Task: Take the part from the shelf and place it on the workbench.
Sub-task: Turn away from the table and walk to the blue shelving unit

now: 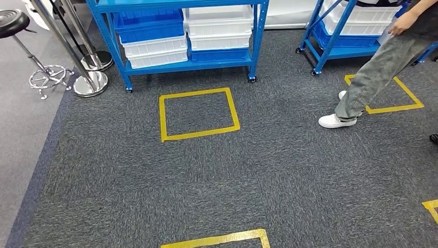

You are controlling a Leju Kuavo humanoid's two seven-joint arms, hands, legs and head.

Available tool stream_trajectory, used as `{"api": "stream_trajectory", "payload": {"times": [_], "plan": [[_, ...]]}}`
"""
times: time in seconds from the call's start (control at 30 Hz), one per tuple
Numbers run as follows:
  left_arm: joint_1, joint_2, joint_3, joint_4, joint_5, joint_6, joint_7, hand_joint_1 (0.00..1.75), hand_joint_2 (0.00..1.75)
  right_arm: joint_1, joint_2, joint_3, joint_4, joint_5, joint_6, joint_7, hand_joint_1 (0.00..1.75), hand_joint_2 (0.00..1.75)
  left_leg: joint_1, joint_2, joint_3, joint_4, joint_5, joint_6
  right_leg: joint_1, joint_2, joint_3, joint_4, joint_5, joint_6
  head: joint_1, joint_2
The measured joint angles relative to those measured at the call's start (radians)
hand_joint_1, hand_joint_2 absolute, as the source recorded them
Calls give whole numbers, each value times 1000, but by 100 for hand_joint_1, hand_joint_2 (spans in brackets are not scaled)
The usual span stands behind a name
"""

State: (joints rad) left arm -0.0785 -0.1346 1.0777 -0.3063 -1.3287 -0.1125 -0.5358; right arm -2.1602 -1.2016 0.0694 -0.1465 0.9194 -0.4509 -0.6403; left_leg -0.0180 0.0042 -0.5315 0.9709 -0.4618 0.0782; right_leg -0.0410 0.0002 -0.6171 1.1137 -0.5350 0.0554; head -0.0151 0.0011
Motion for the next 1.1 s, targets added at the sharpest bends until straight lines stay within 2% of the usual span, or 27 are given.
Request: {"api": "stream_trajectory", "payload": {"times": [0.07, 0.1, 0.13, 0.17, 0.2, 0.27, 0.3, 0.33, 0.43, 0.5, 0.57, 0.6, 0.63, 0.67, 0.73, 0.77, 0.8, 0.83, 0.93, 0.97, 1.0, 1.07, 1.1], "plan": [[0, 0, 0, 0, 0, 0, 0, 0, 175, 0, -1, 0, 0, 0, 0, 0, 0, 175, -2, 0, 0, -1, 1, 2, 2, 0, -66, 130, -59, 5, 0, 0], [1, 0, 0, 0, 0, 0, 0, 0, 175, 1, -1, 0, 1, 0, 0, 0, 0, 175, -3, 0, 0, 0, 0, 3, 2, 0, -87, 170, -66, 7, 0, 0], [1, 0, 0, 0, 0, 0, 0, 0, 175, 2, -2, 0, 1, 0, 0, 0, 0, 175, -4, -1, 0, 3, -2, 2, 2, 0, -88, 170, -51, 8, 0, 0], [2, 0, 0, 0, 0, 0, 0, 0, 175, 2, -2, 0, 1, 0, 0, 0, 0, 175, -4, -1, 1, 8, -6, 1, 1, 0, -69, 129, -20, 9, 0, 0], [2, 0, 0, 0, 0, 0, 1, 0, 175, 2, -2, 0, 1, 0, 0, 0, 0, 175, -4, -2, 1, 14, -10, -1, 1, 0, -35, 59, 19, 9, 0, 0], [1, -1, 0, 0, 0, -1, 1, 0, 175, 2, -2, 0, 1, 0, 0, 0, 0, 175, -7, -5, -2, 30, -21, -8, 4, 2, 21, -54, 61, 3, 0, 0], [1, -1, 0, 0, 0, -1, 1, 0, 175, 2, -2, 0, 1, 0, 0, 0, 0, 175, -9, -6, -4, 36, -25, -12, 6, 3, 31, -78, 66, -3, 0, 0], [1, -1, 0, 0, 0, -1, 1, 0, 175, 2, -1, 0, 0, 0, 0, 0, 0, 175, -10, -7, -6, 39, -27, -15, 9, 4, 30, -80, 62, -9, 0, 0], [1, -1, 0, 0, 0, -1, 0, 0, 175, 1, 1, 0, 0, 0, 0, 0, 0, 175, -11, -8, -13, 54, -41, -26, 3, 2, 29, -83, 64, -26, 0, 0], [1, -1, 0, 0, 0, 0, 0, 0, 87, 1, 3, 0, 0, 0, 0, 0, 0, 175, -6, -7, -47, 131, -91, -38, -1, 0, 29, -86, 66, -35, -1, 0], [1, -2, 0, 0, 0, 0, 0, 0, 0, 2, 5, 0, 0, 0, 0, 0, 0, 175, 1, -7, -112, 269, -156, -47, 0, -1, 27, -85, 66, -38, -1, 0], [2, -2, 0, 0, 0, 0, 0, 0, 0, 2, 5, 0, 0, 0, 0, 0, 0, 175, 4, -7, -138, 322, -171, -49, 0, -1, 27, -85, 66, -38, -1, 0], [2, -2, 0, 0, 0, 0, 0, 0, 0, 2, 5, 0, 0, 0, 0, 0, 0, 175, 6, -7, -148, 340, -167, -49, 0, -1, 27, -85, 66, -38, -1, 0], [3, -2, 0, 0, 0, 0, 0, 0, 0, 2, 5, 0, 0, 0, 0, 0, 0, 175, 7, -7, -138, 316, -142, -48, 0, -1, 28, -85, 65, -38, -1, 0], [2, -2, 0, 0, 0, 0, 0, 0, 0, 2, 6, 0, 0, 0, 0, 0, 0, 175, 7, -7, -77, 180, -68, -40, 1, -1, 33, -85, 64, -36, -1, 0], [2, -1, 0, 0, 0, 0, 0, 0, 0, 2, 6, 0, 0, 0, 0, 0, 0, 175, 5, -6, -46, 113, -43, -35, 2, -1, 34, -85, 64, -34, -1, 0], [1, -1, 0, 0, 0, 0, 0, 0, 0, 1, 6, 0, 0, 0, 0, 0, 0, 175, 3, -5, -25, 68, -30, -31, 4, 0, 34, -85, 64, -30, -1, 0], [1, 0, 0, 0, 0, 0, 0, 0, 0, 1, 6, 0, 0, 0, 0, 0, 0, 175, 1, -5, -16, 47, -28, -29, 5, 0, 33, -87, 65, -25, -1, 0], [1, 0, 1, 0, 16, 11, 10, 0, 0, 8, 8, -2, -2, -17, 18, 5, 0, 175, 3, -4, -7, 26, -17, -19, 2, 0, 35, -93, 68, -7, -1, 0], [2, 0, 5, 0, 37, 25, 23, 0, 0, 21, 15, -8, -10, -40, 41, 16, 0, 175, 4, -3, -2, 14, -10, -13, 1, 0, 30, -80, 57, -4, 0, 0], [2, 0, 15, -2, 65, 41, 38, 0, 0, 45, 31, -22, -26, -80, 82, 43, 0, 175, 6, 0, 2, 3, -4, -8, 1, 0, 14, -46, 34, -3, 0, 0], [3, 0, 43, -6, 112, 63, 62, 0, 0, 105, 82, -75, -77, -175, 177, 118, 0, 175, 4, 10, 3, -2, 0, -3, 3, 0, -43, 73, -29, -3, 0, 0], [2, 0, 57, -9, 122, 67, 66, 0, 0, 133, 107, -107, -102, -212, 215, 153, 0, 175, 3, 15, 1, 0, 0, -3, 4, 0, -71, 131, -51, -1, 0, 0]]}}
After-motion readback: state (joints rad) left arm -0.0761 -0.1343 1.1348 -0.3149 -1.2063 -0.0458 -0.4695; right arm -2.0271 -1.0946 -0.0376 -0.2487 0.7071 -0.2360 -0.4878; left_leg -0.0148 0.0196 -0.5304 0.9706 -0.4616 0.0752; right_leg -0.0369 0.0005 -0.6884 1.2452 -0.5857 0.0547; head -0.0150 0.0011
